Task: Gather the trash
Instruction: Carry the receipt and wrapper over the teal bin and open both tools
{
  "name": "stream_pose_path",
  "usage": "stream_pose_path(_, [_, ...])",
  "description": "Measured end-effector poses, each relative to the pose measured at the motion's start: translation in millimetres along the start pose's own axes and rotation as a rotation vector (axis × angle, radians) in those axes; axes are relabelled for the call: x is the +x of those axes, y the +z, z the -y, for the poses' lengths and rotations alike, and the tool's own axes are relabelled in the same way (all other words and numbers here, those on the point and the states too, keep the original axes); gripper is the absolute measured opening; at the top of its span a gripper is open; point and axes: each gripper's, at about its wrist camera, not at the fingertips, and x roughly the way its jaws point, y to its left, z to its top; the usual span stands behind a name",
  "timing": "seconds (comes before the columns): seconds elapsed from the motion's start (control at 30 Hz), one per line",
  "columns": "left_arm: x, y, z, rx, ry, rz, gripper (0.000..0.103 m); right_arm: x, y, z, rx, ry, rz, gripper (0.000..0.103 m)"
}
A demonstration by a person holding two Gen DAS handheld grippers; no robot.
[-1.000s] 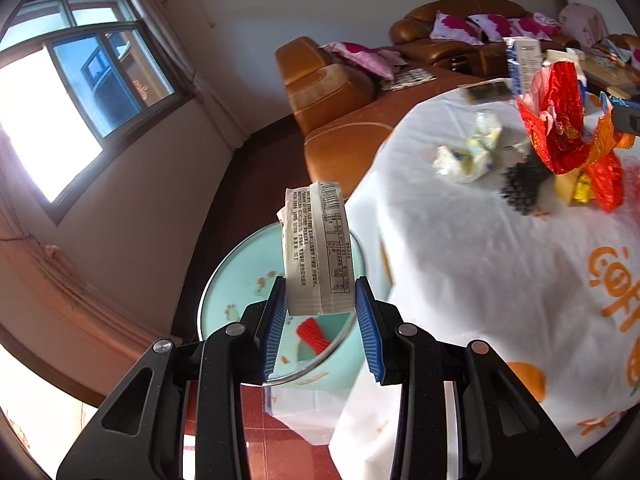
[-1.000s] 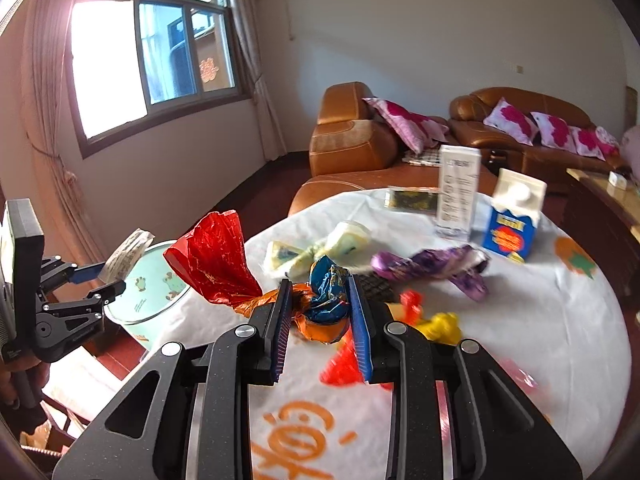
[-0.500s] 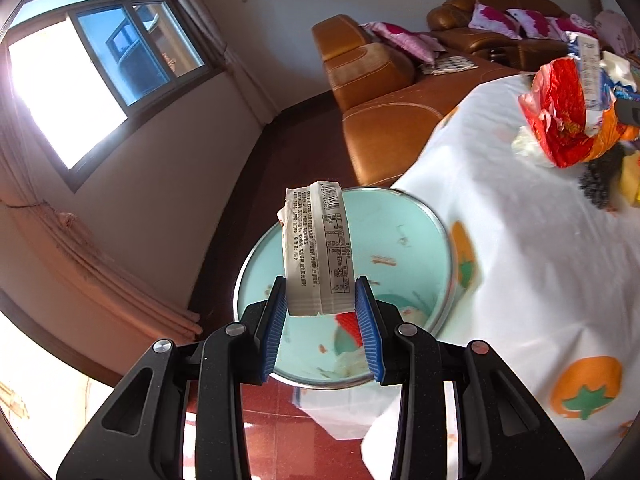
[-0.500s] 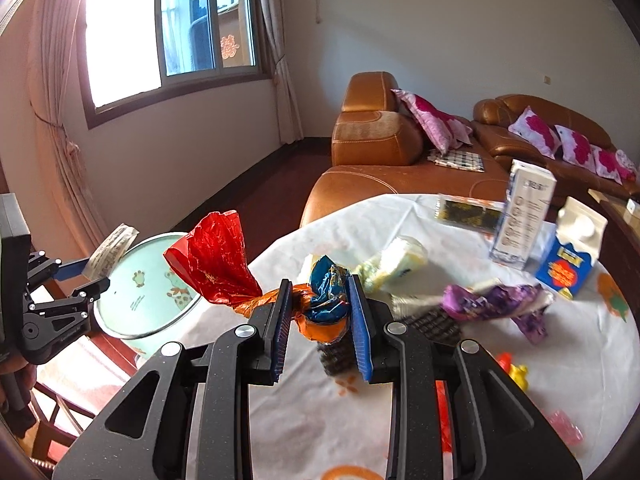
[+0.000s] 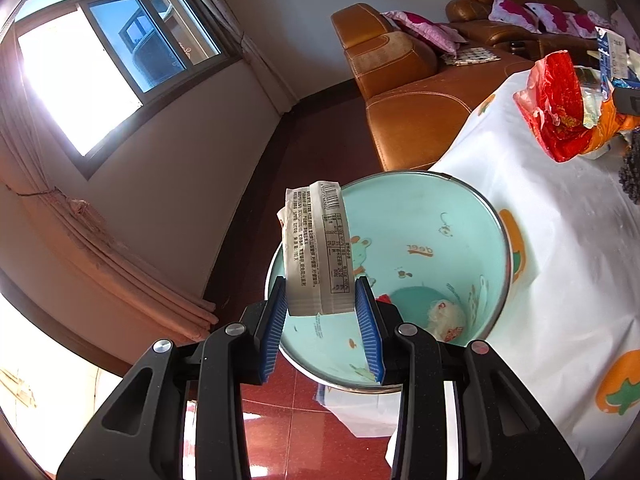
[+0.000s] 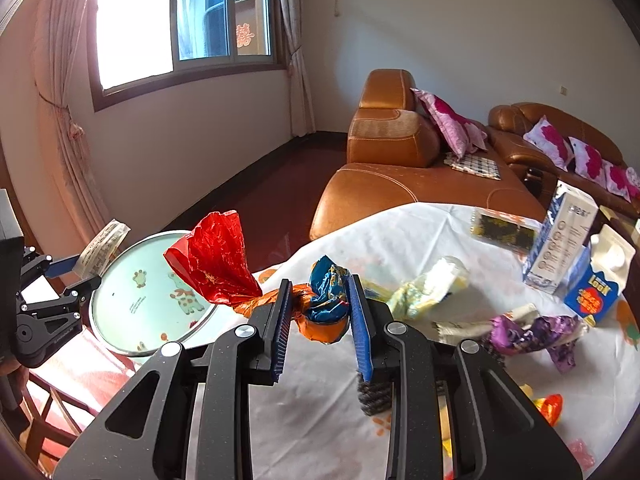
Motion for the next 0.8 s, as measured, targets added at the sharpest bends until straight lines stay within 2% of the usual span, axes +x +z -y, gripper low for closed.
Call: stream_pose_path(0.8, [15.7, 2.9, -3.0, 0.005, 0.038, -0.038, 0.035, 37.3, 21.0, -42.3, -0.085, 0.056, -0.024, 0.028])
